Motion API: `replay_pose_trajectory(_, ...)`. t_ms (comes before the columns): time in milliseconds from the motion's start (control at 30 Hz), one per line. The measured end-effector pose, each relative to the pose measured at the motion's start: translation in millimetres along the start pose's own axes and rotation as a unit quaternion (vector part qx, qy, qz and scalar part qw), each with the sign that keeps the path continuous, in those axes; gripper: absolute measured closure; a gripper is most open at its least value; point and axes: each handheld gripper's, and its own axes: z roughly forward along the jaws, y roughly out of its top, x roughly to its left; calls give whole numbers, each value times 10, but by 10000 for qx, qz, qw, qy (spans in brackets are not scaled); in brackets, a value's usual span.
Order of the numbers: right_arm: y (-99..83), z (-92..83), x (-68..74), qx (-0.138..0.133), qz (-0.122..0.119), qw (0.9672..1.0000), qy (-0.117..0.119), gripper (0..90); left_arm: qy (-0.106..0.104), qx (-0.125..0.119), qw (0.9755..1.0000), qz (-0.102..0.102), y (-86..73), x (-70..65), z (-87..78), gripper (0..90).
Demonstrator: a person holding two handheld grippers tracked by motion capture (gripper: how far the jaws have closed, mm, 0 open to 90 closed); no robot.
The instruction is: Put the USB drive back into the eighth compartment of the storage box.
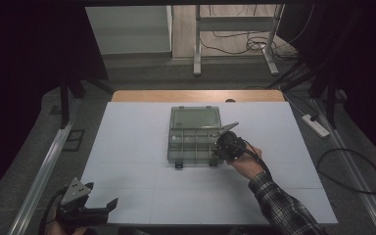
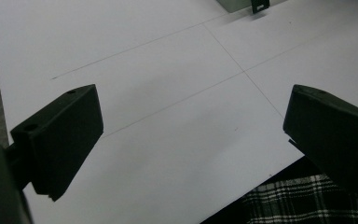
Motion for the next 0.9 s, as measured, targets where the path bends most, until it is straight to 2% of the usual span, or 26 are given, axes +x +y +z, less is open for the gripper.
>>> replay_pose_trajectory(200, 5, -51, 5, -129, 64, 9999, 18, 677, 3, 0, 10000, 4, 1, -2, 0, 51)
replay_pose_trajectory(467, 6, -70, 25, -95, 175, 9998, 48, 585, -1, -3, 10000, 3, 0, -1, -1, 51)
replay_pose_trajectory(667, 10, -113, 33, -157, 267, 9994, 176, 521, 2, -5, 10000, 3, 0, -1, -1, 50)
replay_pose_trajectory(900, 3, -155, 33, -198, 396, 9986, 301, 489, 2, -3, 10000, 8, 0, -2, -1, 50)
